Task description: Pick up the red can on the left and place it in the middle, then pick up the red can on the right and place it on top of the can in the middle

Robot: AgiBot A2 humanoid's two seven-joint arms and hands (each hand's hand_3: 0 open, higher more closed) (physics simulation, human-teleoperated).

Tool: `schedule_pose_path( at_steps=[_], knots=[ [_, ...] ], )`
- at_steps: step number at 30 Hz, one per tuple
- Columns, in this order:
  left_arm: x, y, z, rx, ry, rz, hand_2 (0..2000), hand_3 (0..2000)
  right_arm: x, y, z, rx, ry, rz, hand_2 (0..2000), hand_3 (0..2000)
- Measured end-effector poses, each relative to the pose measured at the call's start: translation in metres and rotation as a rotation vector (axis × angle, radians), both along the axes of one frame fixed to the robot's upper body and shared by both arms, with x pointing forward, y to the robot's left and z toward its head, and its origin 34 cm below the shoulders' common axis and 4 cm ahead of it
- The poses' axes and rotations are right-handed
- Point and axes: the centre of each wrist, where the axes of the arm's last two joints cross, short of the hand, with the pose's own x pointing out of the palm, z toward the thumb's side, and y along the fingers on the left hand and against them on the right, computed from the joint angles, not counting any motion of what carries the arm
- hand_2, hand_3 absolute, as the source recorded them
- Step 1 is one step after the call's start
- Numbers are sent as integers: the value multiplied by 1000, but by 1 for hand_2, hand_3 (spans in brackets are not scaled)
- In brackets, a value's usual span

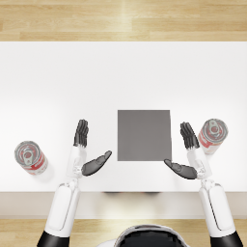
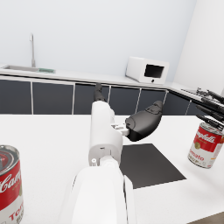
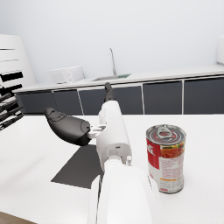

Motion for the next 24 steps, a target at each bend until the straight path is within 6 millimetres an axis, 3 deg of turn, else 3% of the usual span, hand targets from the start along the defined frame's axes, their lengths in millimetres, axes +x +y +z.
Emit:
schedule_pose_path(
  at_steps=[24],
  knots=[
    [0, 0, 0, 0, 0, 0, 0, 0, 0, 0, 0, 0, 0, 0, 0, 0]
  ],
)
